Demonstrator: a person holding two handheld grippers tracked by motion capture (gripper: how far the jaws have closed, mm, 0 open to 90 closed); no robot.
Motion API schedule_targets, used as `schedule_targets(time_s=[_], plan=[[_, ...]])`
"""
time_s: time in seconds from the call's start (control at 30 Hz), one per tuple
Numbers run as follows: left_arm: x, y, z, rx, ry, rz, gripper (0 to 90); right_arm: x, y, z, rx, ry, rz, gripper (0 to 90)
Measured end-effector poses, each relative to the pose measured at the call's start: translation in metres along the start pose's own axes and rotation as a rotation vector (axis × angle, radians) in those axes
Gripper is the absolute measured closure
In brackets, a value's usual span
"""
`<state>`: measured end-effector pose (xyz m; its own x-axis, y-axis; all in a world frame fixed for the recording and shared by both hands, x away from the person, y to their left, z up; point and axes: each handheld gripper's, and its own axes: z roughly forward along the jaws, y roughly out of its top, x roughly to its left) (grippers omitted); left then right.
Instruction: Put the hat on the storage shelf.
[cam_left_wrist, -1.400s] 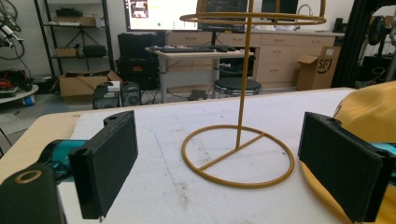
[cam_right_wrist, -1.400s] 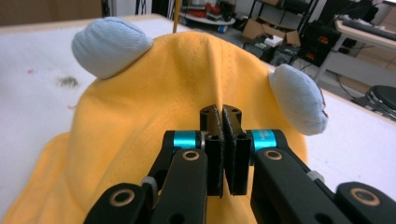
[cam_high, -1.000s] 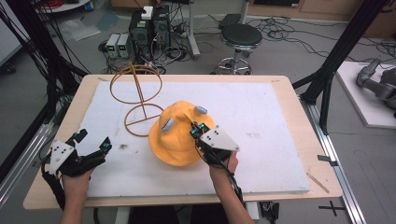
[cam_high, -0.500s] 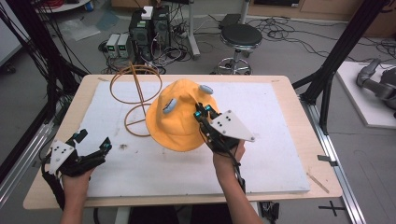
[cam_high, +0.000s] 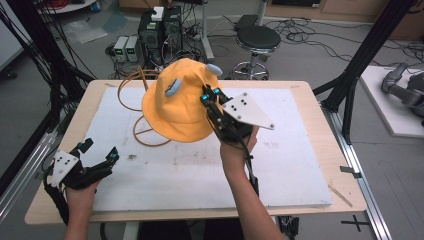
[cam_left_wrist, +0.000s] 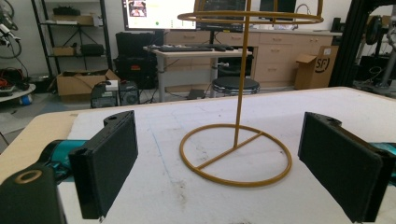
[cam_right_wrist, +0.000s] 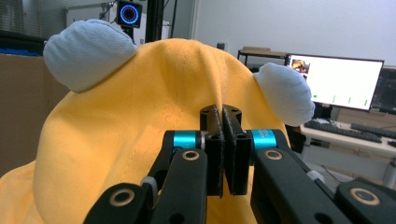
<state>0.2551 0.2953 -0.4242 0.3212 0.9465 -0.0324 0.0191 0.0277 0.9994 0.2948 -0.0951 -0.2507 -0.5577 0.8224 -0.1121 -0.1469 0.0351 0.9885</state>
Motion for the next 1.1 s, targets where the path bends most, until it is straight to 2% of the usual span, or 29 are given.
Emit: schedule_targets(time_s=[0.23,0.5,0.53,0.63,0.83,1.1], plan=[[0.002,0.001,-0.002,-0.009,0.005,-0.005,12.4,0.009,0.018,0.024,-0.012,0.006,-0.028,88.8],[0.004,0.002,-0.004,-0.017,0.005,-0.014,12.4,0.02,0.029,0.06,-0.011,0.009,-0.035,88.8],[0.004,0.002,-0.005,-0.02,0.005,-0.017,12.4,0.025,0.031,0.069,-0.01,0.006,-0.044,88.8],[0.004,0.003,-0.006,-0.029,0.004,-0.024,12.4,0.028,0.032,0.076,-0.008,0.005,-0.047,88.8],[0.006,0.004,-0.007,-0.035,0.002,-0.033,12.4,0.038,0.027,0.102,0.016,0.001,-0.03,88.8],[0.007,0.004,-0.007,-0.054,-0.002,-0.05,12.5,0.049,0.018,0.116,0.035,0.007,-0.018,88.7]])
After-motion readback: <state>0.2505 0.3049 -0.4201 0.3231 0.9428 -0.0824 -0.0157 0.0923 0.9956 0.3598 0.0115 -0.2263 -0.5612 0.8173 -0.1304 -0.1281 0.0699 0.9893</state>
